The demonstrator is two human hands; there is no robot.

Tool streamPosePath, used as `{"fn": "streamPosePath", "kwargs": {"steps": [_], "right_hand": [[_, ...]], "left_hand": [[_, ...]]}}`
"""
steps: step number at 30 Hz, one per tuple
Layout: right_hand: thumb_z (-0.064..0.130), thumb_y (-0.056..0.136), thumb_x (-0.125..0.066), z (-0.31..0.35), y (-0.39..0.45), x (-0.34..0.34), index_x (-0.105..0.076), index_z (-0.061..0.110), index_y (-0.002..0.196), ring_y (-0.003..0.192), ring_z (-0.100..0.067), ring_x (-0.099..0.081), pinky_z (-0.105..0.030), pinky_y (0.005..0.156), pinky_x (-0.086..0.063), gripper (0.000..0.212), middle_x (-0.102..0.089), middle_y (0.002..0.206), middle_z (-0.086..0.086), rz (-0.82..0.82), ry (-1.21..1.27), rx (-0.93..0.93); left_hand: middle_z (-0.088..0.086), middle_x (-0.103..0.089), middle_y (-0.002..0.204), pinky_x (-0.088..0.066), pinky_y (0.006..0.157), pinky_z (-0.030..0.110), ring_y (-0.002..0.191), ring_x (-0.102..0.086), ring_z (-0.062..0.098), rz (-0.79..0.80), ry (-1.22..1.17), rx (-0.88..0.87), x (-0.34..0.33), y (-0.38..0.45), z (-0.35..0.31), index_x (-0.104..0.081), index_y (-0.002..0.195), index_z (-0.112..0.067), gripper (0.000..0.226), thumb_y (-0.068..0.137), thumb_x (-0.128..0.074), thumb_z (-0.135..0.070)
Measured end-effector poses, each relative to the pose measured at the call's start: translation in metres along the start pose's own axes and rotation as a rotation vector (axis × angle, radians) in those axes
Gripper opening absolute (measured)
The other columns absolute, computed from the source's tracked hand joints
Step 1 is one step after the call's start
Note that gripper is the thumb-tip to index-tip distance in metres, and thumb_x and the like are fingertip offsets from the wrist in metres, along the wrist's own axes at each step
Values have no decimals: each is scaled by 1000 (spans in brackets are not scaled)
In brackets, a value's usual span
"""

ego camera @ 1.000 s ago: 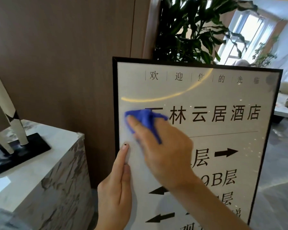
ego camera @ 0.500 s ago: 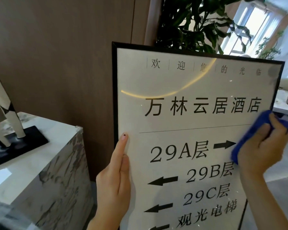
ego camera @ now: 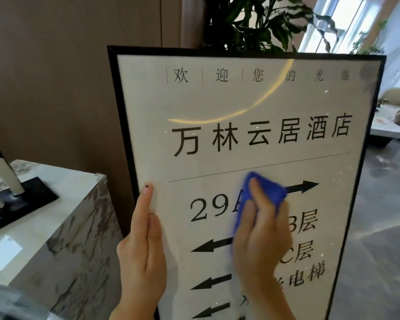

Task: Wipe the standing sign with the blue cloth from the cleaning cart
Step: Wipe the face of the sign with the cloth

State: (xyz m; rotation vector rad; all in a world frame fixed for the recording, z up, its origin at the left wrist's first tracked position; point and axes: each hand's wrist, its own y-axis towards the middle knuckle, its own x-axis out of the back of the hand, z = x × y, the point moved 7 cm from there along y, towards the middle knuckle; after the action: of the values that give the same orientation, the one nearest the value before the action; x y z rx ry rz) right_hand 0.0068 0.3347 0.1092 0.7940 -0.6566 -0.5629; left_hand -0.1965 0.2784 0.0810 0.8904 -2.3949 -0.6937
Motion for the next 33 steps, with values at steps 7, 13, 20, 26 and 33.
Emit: {"fn": "streamPosePath", "kwargs": {"steps": [7,13,20,26,33], "right_hand": [[26,96,-63,58,-88,-27,-61,33,127,69,-21,-50,-33,59,-49,32,-56,94,-2,217,-36,335],[47,92,-68,25,-64,-18,-67,47,98,58,-9,-54,-26,54,-46,6,-56,78,11,395,-9,382],[84,85,-37,-76,51,30,-53,61,88,71,18,-59,-7,47,-44,27,-62,87,40,89,23,-105],[48,107,-26,-146,85,60,-46,21,135,90,2,-44,-12,74,-37,43,-50,123,-9,-115,-115,-49],[27,110,-30,-182,29,65,-46,17,128,79,4,-46,-3,74,-40,26,-48,108,0,-266,-26,-220]], "left_hand": [[-28,-63,74,-38,50,-5,57,-58,-15,-26,31,28,4,2,-3,-27,128,-80,46,96,-30,-46],[-33,-58,85,-35,59,-10,72,-57,-26,-40,49,96,3,4,5,-27,125,-81,45,95,-31,-48],[-49,-58,85,-35,50,-3,61,-56,-16,-50,36,107,1,1,11,-29,134,-72,43,100,-30,-44],[-59,-49,93,-34,56,-6,70,-52,-27,-21,15,32,-2,4,2,-28,139,-66,47,105,-30,-33],[-51,-55,95,-37,48,2,62,-55,-10,-35,23,-48,1,2,-8,-26,141,-64,39,106,-25,-46]]}}
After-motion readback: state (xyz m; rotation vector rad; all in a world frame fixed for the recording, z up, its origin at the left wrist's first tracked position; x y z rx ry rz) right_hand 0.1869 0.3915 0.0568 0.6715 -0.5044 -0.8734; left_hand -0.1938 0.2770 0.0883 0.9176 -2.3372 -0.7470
